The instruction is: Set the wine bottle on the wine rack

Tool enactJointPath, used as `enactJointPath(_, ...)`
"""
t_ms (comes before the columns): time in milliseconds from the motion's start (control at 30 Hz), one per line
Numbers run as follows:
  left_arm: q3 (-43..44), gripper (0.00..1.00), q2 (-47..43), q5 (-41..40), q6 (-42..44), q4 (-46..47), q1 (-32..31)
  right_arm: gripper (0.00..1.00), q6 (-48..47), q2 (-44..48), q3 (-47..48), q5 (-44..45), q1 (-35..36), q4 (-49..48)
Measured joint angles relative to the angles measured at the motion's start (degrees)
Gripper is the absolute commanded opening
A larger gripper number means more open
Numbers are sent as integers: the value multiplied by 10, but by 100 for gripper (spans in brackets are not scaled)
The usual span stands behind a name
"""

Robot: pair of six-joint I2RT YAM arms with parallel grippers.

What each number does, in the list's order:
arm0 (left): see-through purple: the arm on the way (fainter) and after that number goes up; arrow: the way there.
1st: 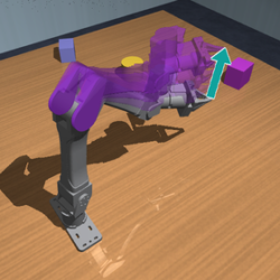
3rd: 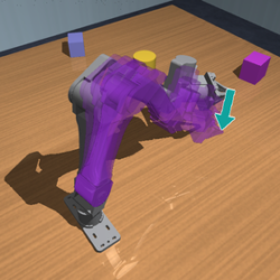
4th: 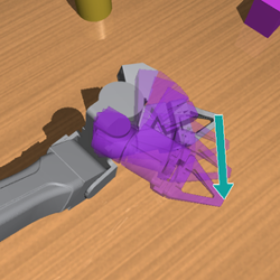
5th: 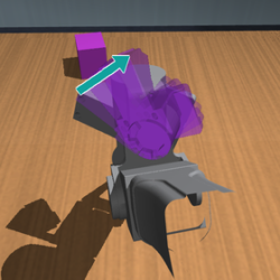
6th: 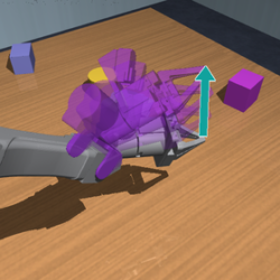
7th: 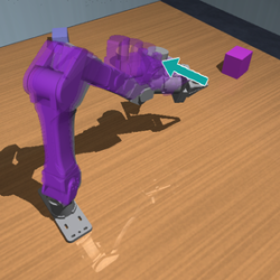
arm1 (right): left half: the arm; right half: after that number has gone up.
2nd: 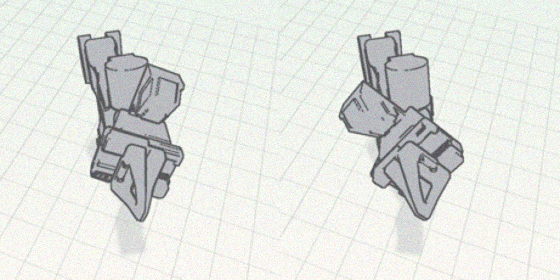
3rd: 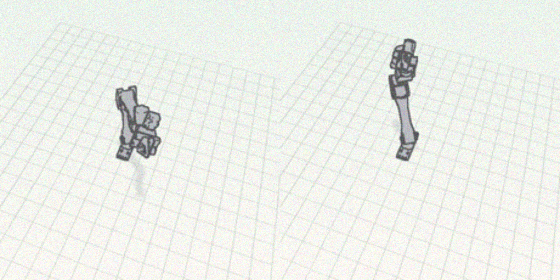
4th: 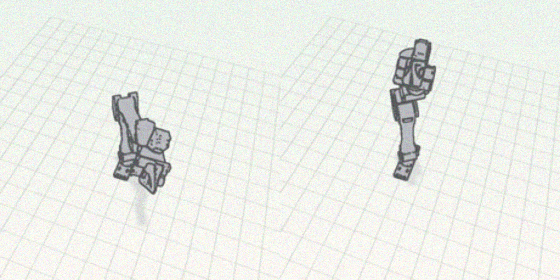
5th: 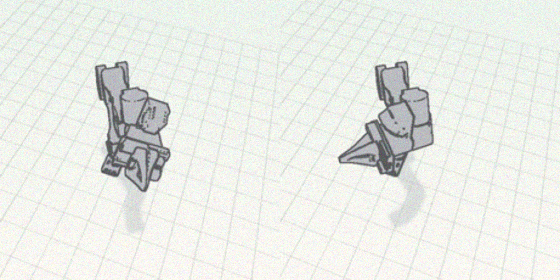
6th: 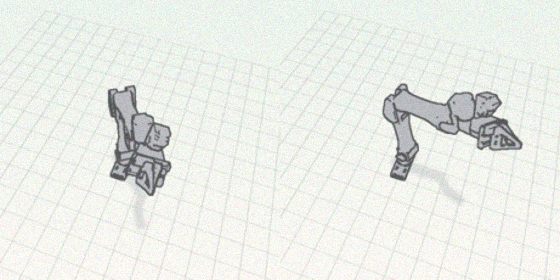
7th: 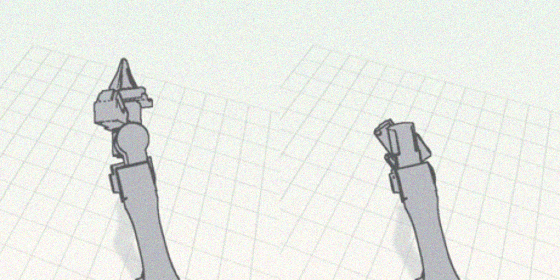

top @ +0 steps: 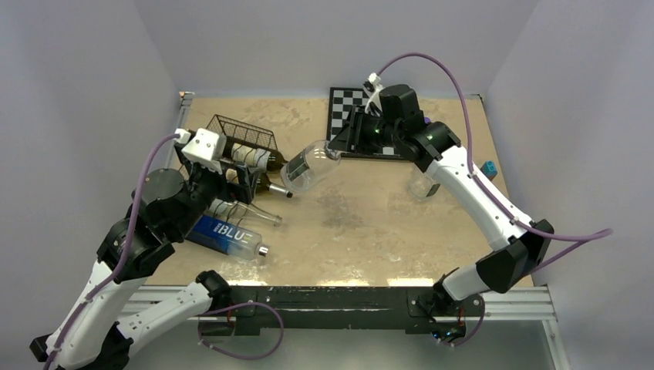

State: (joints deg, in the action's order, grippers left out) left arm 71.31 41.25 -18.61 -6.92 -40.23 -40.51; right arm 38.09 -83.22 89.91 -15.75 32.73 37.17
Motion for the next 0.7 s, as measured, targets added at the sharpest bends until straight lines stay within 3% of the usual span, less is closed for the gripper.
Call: enactJointPath(700,104,99,-25,-5,-14,-65,0,0,76,-223,178,50,66,-149)
